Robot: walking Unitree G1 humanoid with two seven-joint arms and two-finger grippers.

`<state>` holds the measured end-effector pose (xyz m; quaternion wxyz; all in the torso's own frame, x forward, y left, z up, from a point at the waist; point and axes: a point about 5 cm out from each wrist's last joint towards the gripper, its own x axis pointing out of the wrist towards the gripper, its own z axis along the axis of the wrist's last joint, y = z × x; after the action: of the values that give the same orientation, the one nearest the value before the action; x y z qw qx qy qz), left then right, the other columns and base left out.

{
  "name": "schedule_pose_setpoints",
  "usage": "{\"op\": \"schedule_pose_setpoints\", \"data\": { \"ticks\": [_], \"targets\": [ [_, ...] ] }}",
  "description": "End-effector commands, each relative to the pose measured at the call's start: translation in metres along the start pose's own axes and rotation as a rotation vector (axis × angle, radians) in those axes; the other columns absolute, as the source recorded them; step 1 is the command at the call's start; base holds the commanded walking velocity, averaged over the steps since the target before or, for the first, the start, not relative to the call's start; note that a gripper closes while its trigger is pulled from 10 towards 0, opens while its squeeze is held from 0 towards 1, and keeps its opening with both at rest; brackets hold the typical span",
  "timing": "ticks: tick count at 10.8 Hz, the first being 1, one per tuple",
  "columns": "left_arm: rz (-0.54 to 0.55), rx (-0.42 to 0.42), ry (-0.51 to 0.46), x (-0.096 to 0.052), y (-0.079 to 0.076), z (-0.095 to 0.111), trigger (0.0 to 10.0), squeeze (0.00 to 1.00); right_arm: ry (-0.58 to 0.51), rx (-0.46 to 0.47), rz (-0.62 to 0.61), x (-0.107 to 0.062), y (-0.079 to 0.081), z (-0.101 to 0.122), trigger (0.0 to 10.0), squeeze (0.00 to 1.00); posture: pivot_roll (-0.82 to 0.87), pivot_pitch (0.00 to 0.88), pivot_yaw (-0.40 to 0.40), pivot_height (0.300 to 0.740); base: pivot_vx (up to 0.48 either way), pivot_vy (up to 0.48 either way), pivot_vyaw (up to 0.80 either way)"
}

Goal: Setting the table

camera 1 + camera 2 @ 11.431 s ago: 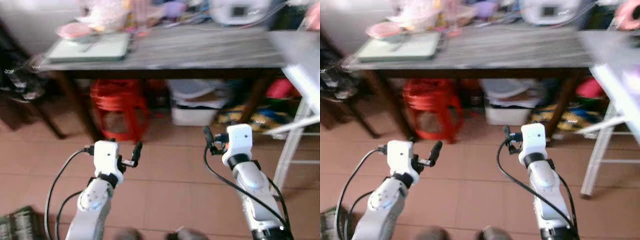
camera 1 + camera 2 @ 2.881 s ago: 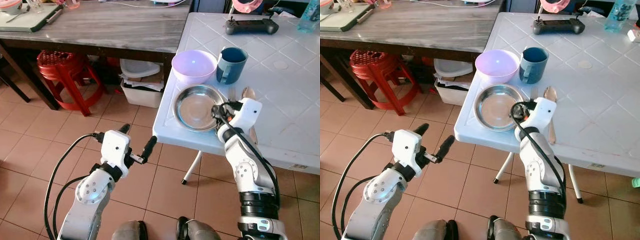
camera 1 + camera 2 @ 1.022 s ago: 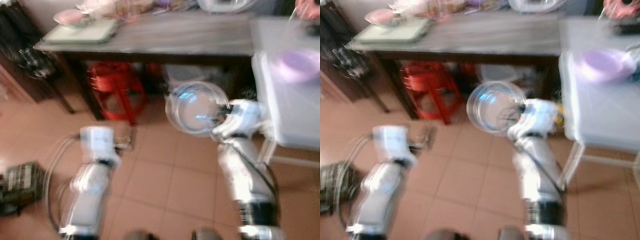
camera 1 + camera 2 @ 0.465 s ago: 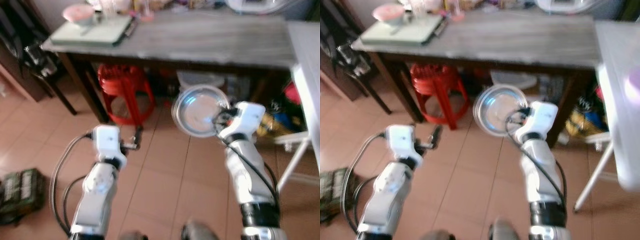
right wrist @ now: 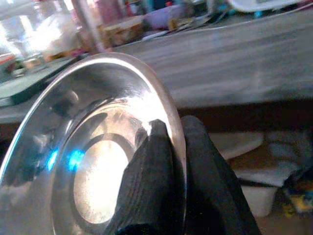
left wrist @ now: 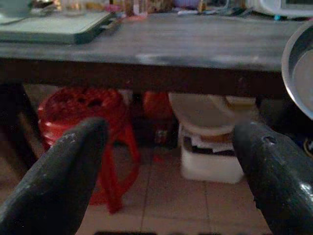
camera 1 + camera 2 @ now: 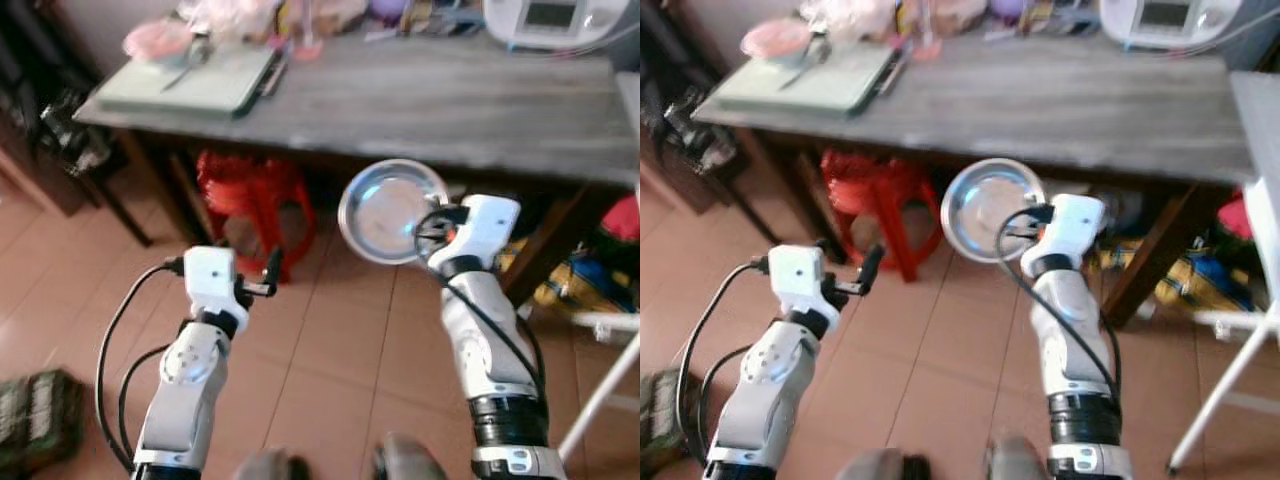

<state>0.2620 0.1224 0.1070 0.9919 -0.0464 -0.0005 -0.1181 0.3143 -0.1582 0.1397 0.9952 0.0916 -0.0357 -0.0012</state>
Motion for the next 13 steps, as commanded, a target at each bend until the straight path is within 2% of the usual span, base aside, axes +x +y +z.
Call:
{"op": "schedule_pose_setpoints", "data": {
  "ticks": [1,8,10,12,13],
  "targets": [
    [-0.014,-0.003,0.000,0.000,-0.002,0.001,10.0,0.00,-0.029,-0.010,-0.009,0.003,-0.001,0.007,10.0,0.00,0.00,0.100,0.080,0.740,0.480,0.000,0.00],
    [-0.004,0.007,-0.004,0.002,0.000,0.001,10.0,0.00,-0.033,-0.043,-0.076,0.010,-0.009,0.010,10.0,0.00,0.01,0.099,0.078,0.740,0.480,0.000,0.00],
    [0.009,0.010,-0.003,0.001,0.001,0.001,10.0,0.00,-0.013,-0.042,-0.124,0.011,-0.015,0.008,10.0,0.00,0.01,0.100,0.075,0.740,0.150,0.000,-0.80],
    [0.032,-0.003,-0.006,-0.001,0.004,0.001,10.0,0.00,0.009,-0.021,-0.141,0.010,-0.015,0.003,10.0,0.00,0.01,0.101,0.069,0.740,0.000,0.000,-0.72],
    [0.060,-0.013,-0.005,-0.002,0.008,0.001,10.0,0.00,0.028,-0.007,-0.150,0.010,-0.014,0.000,10.0,0.00,0.02,0.103,0.068,0.740,0.000,0.000,0.00]
  ]
}}
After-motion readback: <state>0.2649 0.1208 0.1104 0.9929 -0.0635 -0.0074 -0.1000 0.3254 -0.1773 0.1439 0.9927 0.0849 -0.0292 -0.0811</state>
